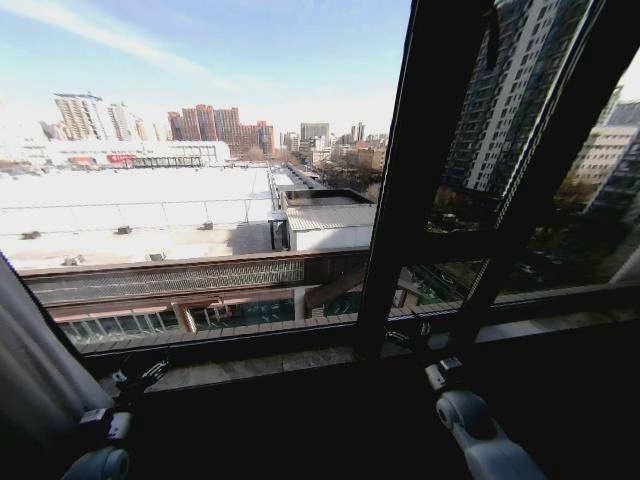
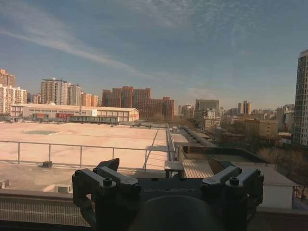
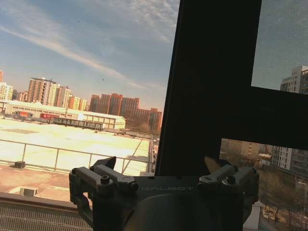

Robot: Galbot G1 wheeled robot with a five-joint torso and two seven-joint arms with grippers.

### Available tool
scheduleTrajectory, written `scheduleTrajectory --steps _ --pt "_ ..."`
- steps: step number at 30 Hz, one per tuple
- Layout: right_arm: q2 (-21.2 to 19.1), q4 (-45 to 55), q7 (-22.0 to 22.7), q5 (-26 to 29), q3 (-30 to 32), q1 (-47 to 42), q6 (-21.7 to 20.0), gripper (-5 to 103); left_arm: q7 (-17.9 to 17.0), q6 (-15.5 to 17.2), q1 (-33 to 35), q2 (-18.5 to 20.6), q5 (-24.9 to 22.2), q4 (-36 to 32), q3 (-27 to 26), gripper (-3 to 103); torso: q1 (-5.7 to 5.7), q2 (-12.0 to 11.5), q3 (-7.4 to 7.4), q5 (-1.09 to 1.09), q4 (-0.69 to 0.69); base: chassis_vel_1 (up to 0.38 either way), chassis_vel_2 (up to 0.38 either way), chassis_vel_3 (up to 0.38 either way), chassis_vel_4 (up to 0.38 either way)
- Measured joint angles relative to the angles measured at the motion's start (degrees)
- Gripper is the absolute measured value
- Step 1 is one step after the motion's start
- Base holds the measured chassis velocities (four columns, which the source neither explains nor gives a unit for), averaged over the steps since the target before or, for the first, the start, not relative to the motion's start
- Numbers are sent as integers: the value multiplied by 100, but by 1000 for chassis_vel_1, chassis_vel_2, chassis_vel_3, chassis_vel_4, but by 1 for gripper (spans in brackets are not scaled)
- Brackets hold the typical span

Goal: Open the curtains by pulling them apart, changing their state from closed to fully open.

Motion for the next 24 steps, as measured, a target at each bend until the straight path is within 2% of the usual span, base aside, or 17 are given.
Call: scheduleTrajectory --steps 14,24 --pt "0 0 0 0 0 0 0 100 0 0 -2 1 3 -4 3 100 0 0 0 0 1 -17 -18 26 22" --pt "0 0 0 0 0 0 0 100 0 0 -2 1 3 -4 4 100 1 0 0 1 -1 -186 -203 189 195"
